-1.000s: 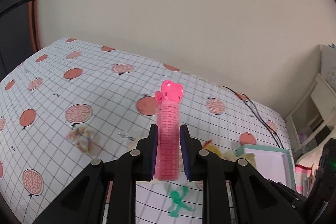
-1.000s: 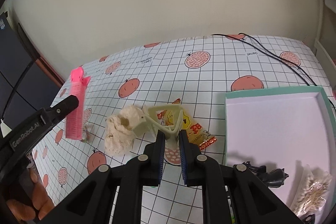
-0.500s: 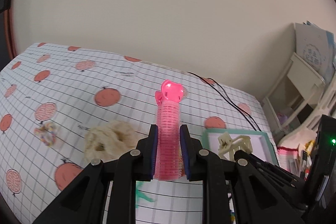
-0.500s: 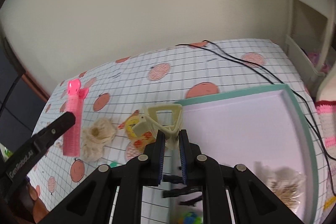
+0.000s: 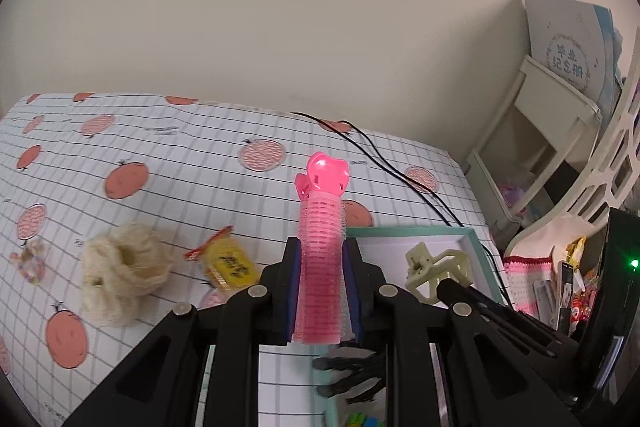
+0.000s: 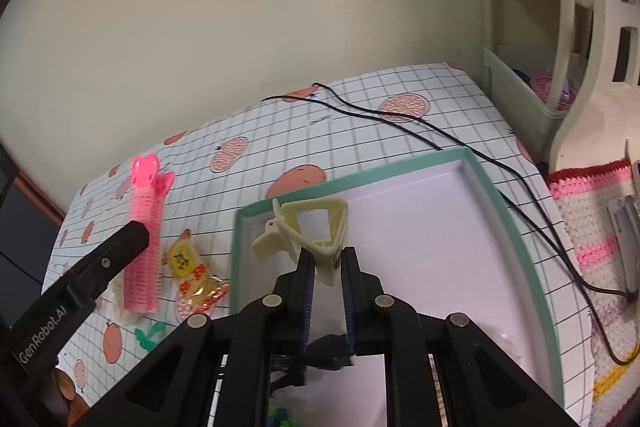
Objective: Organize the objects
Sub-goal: 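Lift and carry the curler and hair clip over the white tray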
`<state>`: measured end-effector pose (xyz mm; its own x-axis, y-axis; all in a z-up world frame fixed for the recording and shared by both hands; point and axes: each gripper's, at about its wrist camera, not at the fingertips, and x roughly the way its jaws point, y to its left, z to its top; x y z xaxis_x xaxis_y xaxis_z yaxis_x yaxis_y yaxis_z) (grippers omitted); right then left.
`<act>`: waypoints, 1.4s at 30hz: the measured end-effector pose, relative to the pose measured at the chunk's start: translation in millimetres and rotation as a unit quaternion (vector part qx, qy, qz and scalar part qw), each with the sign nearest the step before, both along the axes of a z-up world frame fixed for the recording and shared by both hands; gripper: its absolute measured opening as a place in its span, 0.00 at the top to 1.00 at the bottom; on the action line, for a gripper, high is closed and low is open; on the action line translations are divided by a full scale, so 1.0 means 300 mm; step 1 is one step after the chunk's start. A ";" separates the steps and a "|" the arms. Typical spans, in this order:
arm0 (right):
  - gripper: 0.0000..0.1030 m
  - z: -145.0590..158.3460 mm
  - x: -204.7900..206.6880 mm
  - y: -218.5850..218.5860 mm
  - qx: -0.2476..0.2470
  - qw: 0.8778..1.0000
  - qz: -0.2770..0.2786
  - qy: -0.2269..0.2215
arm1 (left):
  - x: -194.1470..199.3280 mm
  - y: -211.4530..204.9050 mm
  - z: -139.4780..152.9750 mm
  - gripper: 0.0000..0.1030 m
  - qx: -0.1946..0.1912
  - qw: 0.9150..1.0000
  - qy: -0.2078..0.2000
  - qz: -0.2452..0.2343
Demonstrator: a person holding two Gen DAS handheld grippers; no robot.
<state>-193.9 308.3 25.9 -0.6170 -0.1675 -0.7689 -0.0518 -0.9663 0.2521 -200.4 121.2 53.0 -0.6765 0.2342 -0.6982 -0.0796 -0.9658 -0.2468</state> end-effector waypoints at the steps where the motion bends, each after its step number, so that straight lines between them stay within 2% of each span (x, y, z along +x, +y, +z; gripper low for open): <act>1: 0.86 -0.003 -0.002 0.007 0.000 1.000 -0.001 -0.001 | -0.006 0.017 -0.004 0.79 0.000 1.000 -0.001 -0.005; 9: 0.86 -0.033 -0.010 0.056 0.005 1.000 -0.015 -0.013 | -0.041 0.116 -0.066 0.79 -0.003 0.999 -0.018 -0.030; 21: 0.86 -0.067 -0.014 0.089 0.010 0.999 -0.030 -0.030 | -0.097 0.189 -0.137 0.79 -0.006 0.998 -0.052 -0.039; 29: 0.86 -0.098 -0.016 0.092 0.019 0.998 -0.028 -0.048 | -0.124 0.192 -0.200 0.79 0.006 0.995 -0.089 -0.035; 42: 0.85 -0.111 -0.019 0.091 0.019 0.998 -0.028 -0.054 | -0.133 0.191 -0.230 0.78 0.019 0.993 -0.115 -0.034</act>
<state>-199.6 335.6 -7.4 -0.5379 -0.1042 -0.8365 -0.1304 -0.9701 0.2047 -240.3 178.4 -16.1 -0.4813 0.3040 -0.8222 -0.0818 -0.9494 -0.3031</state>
